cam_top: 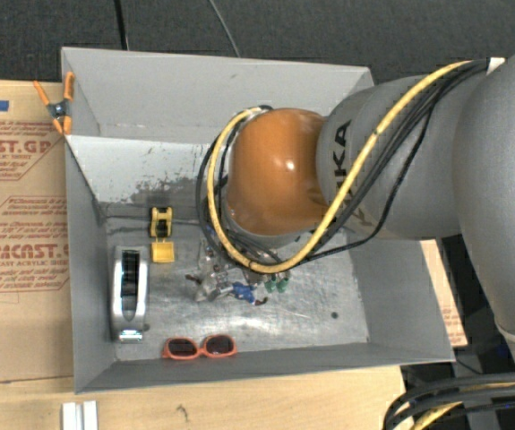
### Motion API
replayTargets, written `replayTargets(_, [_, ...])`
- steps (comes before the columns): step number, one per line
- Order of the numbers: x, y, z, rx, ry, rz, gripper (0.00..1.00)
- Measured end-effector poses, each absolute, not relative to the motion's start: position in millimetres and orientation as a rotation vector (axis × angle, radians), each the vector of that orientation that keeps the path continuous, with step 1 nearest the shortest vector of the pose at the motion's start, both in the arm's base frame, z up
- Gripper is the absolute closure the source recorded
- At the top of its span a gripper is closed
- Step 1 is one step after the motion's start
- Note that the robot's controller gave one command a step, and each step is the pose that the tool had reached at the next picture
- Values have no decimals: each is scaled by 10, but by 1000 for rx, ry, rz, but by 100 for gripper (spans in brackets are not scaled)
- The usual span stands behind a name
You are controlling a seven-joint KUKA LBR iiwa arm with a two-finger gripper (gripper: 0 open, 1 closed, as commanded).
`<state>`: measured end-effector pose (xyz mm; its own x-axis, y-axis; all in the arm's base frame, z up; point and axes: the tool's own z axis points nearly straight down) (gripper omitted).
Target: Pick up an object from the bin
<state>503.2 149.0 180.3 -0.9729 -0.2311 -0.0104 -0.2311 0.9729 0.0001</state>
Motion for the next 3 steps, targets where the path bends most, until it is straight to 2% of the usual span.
replayTargets(1, [4921, 1439, 2194, -371, 3118, 0, 100])
replayTargets(3, [4921, 1439, 2194, -371, 3118, 0, 100])
